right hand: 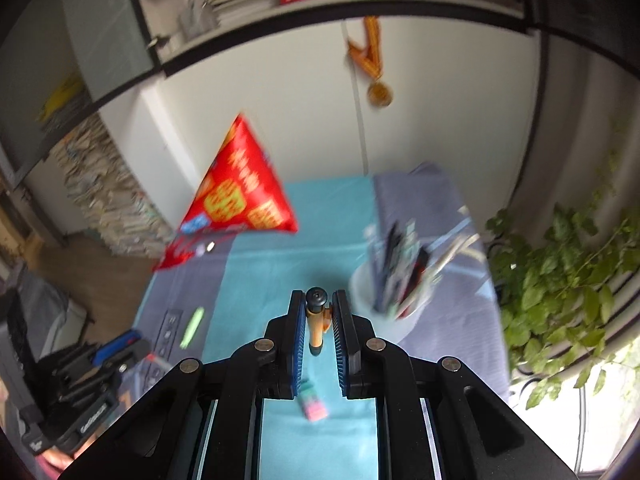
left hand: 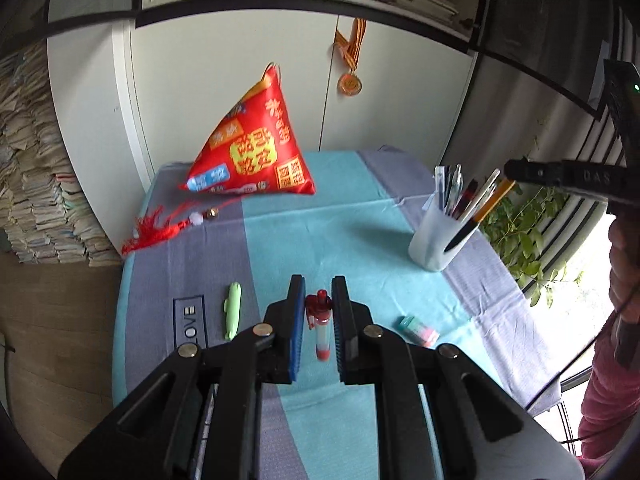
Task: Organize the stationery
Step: 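Carry the yellow pen into the frosted cup and open the right tool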
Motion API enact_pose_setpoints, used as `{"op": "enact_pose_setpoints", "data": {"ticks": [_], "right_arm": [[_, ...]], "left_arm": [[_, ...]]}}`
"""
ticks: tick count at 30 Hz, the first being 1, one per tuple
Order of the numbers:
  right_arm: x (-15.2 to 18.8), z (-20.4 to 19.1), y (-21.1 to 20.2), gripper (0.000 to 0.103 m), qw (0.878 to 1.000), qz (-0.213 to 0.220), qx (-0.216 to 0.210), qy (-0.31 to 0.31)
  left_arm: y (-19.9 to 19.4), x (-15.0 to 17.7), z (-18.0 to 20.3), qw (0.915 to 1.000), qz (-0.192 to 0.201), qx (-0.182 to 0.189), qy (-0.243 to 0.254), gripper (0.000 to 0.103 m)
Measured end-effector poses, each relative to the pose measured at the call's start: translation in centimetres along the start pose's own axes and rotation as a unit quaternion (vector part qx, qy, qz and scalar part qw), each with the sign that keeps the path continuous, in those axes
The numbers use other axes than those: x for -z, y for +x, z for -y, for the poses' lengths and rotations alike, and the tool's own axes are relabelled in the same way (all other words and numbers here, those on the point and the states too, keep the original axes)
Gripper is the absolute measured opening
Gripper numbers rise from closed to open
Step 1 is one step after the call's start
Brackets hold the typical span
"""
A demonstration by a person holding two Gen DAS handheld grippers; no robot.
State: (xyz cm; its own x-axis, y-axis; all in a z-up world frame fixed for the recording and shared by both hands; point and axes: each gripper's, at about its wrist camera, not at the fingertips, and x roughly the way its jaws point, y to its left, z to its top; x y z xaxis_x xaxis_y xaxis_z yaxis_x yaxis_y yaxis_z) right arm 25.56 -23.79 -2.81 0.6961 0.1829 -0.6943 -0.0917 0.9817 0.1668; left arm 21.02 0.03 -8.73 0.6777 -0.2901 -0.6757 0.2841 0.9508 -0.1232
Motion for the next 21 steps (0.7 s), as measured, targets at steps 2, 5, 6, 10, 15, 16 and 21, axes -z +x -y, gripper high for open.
{"op": "enact_pose_setpoints", "data": {"ticks": [2, 5, 6, 10, 15, 16, 21], "right_arm": [[-1.0, 0.7, -0.7, 0.014, 1.0, 0.019, 0.016, 0.007], [-2.3, 1.7, -1.4, 0.014, 0.998, 0.045, 0.037, 0.015], [-2.6, 1.9, -1.4, 0.014, 0.997, 0.051, 0.05, 0.017], [-3.0, 2.8, 0.0, 0.014, 0.996, 0.048, 0.077, 0.019], [-1.8, 3.3, 3.2, 0.014, 0.995, 0.009, 0.094, 0.017], [-1.6, 3.5, 3.9, 0.014, 0.996, 0.0, 0.092, 0.019], [-0.6, 3.8, 6.0, 0.014, 0.996, -0.037, 0.081, 0.023]], "left_arm": [[-0.1, -0.5, 0.5, 1.0, 0.005, 0.002, 0.005, 0.011], [0.2, -0.9, 0.8, 1.0, 0.005, 0.006, 0.004, 0.011], [0.3, -1.0, 0.8, 0.9999, 0.005, 0.008, 0.003, 0.011], [0.1, -1.1, 1.2, 0.9999, 0.006, 0.01, 0.005, 0.011], [0.0, -1.2, 1.3, 0.9999, 0.005, 0.011, 0.008, 0.011], [0.0, -1.3, 1.4, 0.9999, 0.004, 0.011, 0.008, 0.011], [-0.1, -1.5, 1.5, 0.9999, 0.005, 0.011, 0.009, 0.011]]}}
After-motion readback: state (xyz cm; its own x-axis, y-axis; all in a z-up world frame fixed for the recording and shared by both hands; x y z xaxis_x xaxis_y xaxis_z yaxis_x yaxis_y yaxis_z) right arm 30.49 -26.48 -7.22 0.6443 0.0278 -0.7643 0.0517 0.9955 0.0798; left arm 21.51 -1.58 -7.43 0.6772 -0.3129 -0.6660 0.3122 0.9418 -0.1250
